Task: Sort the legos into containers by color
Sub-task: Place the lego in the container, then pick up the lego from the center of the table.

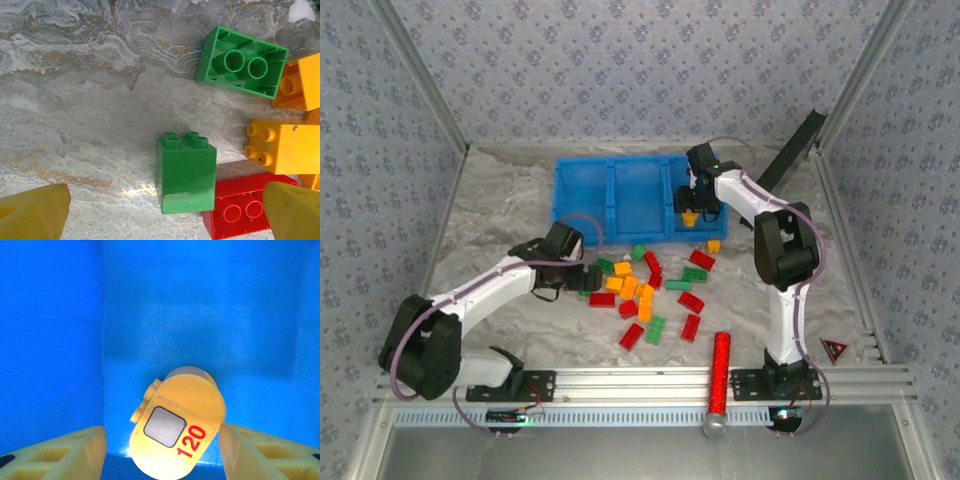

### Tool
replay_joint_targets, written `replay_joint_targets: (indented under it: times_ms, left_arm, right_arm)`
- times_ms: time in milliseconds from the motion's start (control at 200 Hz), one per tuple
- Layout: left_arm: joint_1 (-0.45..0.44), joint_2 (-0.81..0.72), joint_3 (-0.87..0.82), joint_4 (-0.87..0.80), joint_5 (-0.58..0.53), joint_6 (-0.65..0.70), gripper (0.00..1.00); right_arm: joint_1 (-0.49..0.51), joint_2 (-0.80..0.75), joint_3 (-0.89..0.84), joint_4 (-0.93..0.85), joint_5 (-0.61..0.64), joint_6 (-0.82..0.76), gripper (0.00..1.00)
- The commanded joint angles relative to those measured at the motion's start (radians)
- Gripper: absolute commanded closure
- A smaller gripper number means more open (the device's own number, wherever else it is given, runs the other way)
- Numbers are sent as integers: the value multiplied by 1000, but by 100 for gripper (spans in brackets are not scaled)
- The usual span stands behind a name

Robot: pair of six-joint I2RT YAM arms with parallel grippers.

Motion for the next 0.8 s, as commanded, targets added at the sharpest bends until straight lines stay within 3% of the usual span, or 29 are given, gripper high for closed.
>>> replay_joint_targets:
  times_ms: [0, 465, 795]
  left_arm:
    - [-12, 28, -3, 30, -16, -4, 4]
    - [-25, 167, 12, 70, -20, -17, 21]
    - [-24, 216, 17, 91, -5, -17, 53]
  right_arm:
    - [7, -75, 31, -32, -13, -7, 36]
    - [65, -271, -78, -76, -4, -20, 28]
    - [130, -392, -257, -132, -5, 45, 27]
